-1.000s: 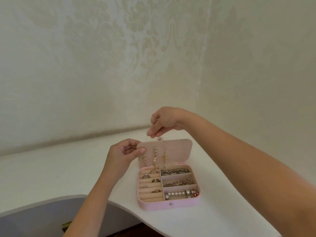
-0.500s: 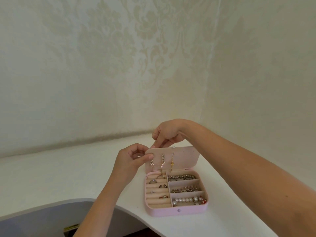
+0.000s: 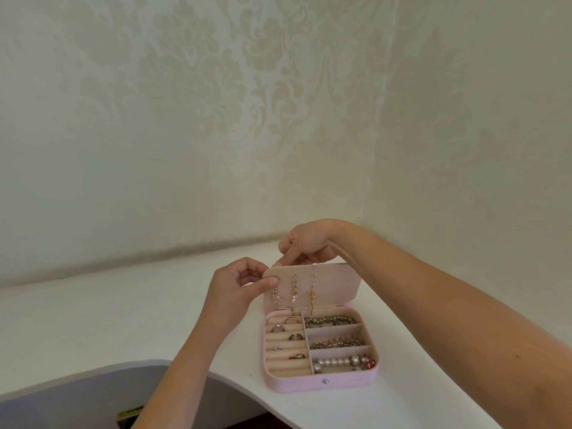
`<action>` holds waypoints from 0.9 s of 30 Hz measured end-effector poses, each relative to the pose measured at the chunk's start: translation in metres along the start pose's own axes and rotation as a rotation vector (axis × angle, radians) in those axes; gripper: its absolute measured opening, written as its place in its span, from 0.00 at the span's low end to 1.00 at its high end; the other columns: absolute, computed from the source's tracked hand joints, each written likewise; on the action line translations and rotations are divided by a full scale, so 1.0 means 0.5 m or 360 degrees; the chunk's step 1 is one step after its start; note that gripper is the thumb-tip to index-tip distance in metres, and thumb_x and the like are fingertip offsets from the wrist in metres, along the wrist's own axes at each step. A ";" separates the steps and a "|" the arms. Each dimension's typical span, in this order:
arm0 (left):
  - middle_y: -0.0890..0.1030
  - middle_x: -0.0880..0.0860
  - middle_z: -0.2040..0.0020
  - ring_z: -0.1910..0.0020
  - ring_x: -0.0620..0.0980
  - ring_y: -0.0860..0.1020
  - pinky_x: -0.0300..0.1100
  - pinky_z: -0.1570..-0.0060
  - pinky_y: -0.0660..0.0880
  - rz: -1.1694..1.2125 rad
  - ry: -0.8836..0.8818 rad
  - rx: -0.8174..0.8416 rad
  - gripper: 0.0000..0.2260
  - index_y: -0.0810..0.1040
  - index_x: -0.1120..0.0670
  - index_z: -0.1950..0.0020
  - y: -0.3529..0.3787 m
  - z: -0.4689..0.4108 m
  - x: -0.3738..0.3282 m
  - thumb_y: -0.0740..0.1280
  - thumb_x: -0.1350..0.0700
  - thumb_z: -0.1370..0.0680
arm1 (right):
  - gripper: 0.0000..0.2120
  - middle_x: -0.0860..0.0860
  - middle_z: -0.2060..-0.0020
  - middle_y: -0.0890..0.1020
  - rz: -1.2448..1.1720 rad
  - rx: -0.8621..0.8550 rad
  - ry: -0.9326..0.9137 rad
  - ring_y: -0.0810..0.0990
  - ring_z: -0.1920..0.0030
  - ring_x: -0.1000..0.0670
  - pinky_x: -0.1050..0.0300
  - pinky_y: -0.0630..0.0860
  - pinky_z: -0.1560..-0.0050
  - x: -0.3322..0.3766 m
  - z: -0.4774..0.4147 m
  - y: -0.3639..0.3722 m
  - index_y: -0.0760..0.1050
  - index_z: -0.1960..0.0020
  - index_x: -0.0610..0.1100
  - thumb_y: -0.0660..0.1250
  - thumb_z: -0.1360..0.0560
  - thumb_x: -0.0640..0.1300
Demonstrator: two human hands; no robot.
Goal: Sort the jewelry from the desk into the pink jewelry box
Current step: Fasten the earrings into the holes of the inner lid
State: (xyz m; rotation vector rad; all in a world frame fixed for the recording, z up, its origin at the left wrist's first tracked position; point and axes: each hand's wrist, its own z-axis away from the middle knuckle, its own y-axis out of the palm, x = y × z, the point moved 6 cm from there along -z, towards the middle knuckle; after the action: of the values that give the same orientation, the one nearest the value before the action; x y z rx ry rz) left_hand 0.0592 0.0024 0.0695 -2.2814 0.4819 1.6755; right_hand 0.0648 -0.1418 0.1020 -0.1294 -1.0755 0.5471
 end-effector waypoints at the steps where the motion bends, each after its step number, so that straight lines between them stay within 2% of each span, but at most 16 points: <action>1: 0.82 0.52 0.64 0.64 0.48 0.78 0.36 0.60 0.75 0.0002 -0.0003 -0.0003 0.09 0.79 0.60 0.60 0.000 0.000 0.000 0.76 0.63 0.36 | 0.21 0.52 0.73 0.79 0.0018 -0.0001 -0.0005 0.78 0.71 0.56 0.64 0.73 0.73 0.000 0.000 0.001 0.64 0.73 0.47 0.66 0.25 0.33; 3: 0.82 0.52 0.64 0.63 0.48 0.78 0.35 0.60 0.75 0.0006 -0.0018 -0.0002 0.10 0.80 0.60 0.60 0.000 -0.002 0.000 0.76 0.60 0.38 | 0.21 0.53 0.75 0.77 0.0048 -0.0006 -0.0012 0.75 0.75 0.57 0.66 0.70 0.77 0.002 0.000 0.002 0.63 0.72 0.46 0.66 0.25 0.34; 6: 0.82 0.52 0.63 0.62 0.49 0.79 0.36 0.58 0.76 0.0015 -0.0040 -0.0001 0.08 0.80 0.60 0.60 0.000 -0.004 0.002 0.75 0.64 0.35 | 0.19 0.52 0.72 0.76 0.0050 0.0003 -0.0011 0.73 0.77 0.58 0.67 0.68 0.79 0.001 -0.001 0.000 0.64 0.70 0.46 0.66 0.24 0.34; 12: 0.82 0.54 0.63 0.62 0.50 0.78 0.38 0.57 0.76 0.0040 -0.0081 -0.0012 0.08 0.79 0.60 0.60 0.001 -0.008 0.003 0.75 0.64 0.36 | 0.17 0.56 0.80 0.72 0.0173 0.0045 -0.0044 0.70 0.79 0.59 0.68 0.67 0.77 0.007 -0.002 -0.001 0.65 0.68 0.45 0.66 0.24 0.35; 15: 0.82 0.54 0.63 0.63 0.49 0.78 0.38 0.58 0.76 0.0026 -0.0103 -0.0023 0.08 0.79 0.60 0.60 0.000 -0.008 0.005 0.75 0.65 0.35 | 0.13 0.56 0.78 0.74 0.0188 0.0038 -0.0037 0.71 0.78 0.59 0.68 0.67 0.77 0.009 -0.001 -0.001 0.69 0.66 0.45 0.66 0.24 0.36; 19: 0.82 0.54 0.61 0.62 0.49 0.79 0.39 0.57 0.77 0.0023 -0.0105 -0.0009 0.08 0.79 0.60 0.58 0.001 -0.011 0.001 0.75 0.65 0.35 | 0.10 0.54 0.76 0.78 0.0141 -0.0043 -0.0057 0.75 0.78 0.58 0.68 0.70 0.78 0.018 0.009 -0.011 0.72 0.61 0.44 0.66 0.25 0.33; 23: 0.84 0.55 0.58 0.59 0.48 0.81 0.41 0.52 0.78 -0.0019 -0.0095 0.0018 0.10 0.81 0.59 0.53 0.002 -0.012 -0.005 0.74 0.65 0.33 | 0.10 0.54 0.76 0.78 0.0156 -0.0099 -0.0029 0.75 0.78 0.58 0.67 0.70 0.79 0.022 0.010 -0.015 0.72 0.62 0.44 0.67 0.26 0.32; 27: 0.85 0.52 0.56 0.56 0.46 0.83 0.37 0.50 0.78 -0.0053 -0.0107 0.0029 0.09 0.84 0.57 0.51 0.007 -0.010 -0.009 0.72 0.64 0.30 | 0.09 0.54 0.76 0.78 0.0226 -0.0149 -0.0044 0.75 0.77 0.58 0.67 0.69 0.78 0.025 0.010 -0.020 0.73 0.62 0.44 0.67 0.25 0.36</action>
State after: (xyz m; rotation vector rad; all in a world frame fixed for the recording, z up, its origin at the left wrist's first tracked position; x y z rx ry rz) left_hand 0.0608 -0.0021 0.0751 -2.1999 0.4405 1.7185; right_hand 0.0686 -0.1450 0.1178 -0.2828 -1.1250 0.6279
